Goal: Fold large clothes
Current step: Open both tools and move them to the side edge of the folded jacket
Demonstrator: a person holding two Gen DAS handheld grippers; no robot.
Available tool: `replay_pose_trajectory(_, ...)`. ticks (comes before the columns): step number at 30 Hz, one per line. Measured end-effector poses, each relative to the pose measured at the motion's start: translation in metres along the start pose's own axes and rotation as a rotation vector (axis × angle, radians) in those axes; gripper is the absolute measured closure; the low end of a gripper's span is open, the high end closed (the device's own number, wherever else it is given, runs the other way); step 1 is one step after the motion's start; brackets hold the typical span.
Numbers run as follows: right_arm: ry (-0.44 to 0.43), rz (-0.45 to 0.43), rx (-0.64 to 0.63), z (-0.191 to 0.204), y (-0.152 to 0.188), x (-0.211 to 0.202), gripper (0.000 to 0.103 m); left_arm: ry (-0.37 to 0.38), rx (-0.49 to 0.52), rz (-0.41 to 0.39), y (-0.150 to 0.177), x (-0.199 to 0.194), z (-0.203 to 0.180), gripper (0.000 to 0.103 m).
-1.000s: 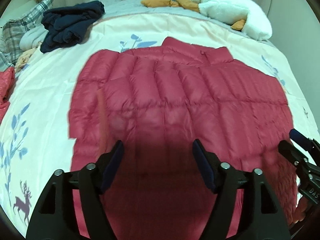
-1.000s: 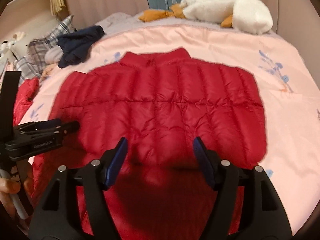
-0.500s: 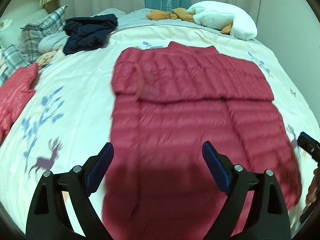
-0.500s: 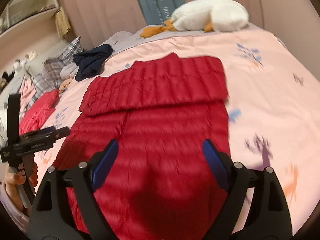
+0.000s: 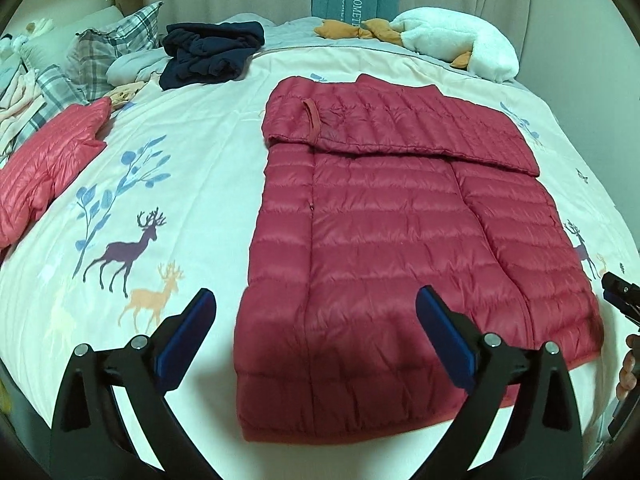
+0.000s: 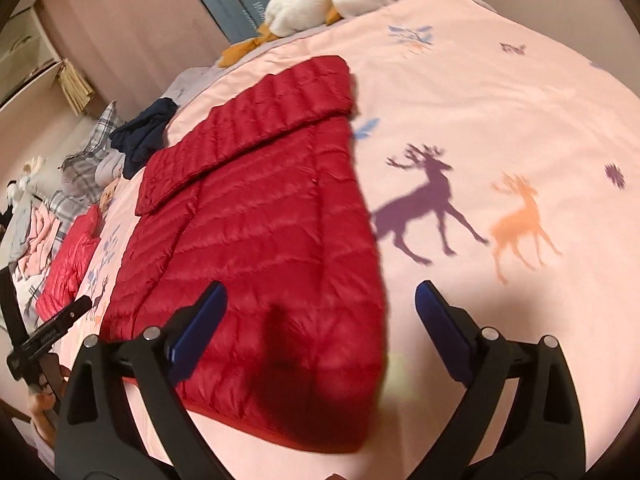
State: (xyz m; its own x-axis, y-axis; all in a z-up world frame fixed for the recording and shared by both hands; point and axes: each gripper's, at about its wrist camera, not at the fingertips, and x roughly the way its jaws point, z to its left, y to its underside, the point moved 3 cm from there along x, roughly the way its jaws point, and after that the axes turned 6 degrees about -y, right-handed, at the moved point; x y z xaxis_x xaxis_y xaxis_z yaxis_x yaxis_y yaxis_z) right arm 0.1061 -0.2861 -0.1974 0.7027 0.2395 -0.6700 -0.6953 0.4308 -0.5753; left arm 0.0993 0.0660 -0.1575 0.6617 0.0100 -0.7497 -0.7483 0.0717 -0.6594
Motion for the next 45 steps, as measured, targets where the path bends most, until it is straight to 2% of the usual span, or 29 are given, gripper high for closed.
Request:
replay_pose_trajectory(5,0.003,0.009,0.015,-0.005,0.005,-0.005,0.002,0.019,-0.024,0.013,0.008,-0.003,0.002,0.001)
replay_pose_trajectory(16,-0.025,0.068,0.077,-0.017,0.015,0.001,0.002,0.078,-0.084,0.073,0.019,0.007,0.011,0.001)
replay_pose_trajectory(29,-0.048,0.104,0.058,-0.011,0.017,0.012,0.002,0.143,-0.158,0.148,0.027,0.029,0.020,0.001)
replay_pose_trajectory(45,-0.048,0.126,0.024,0.002,0.017,0.023,0.002,0.165,-0.167,0.180,0.031,0.044,0.020,0.001)
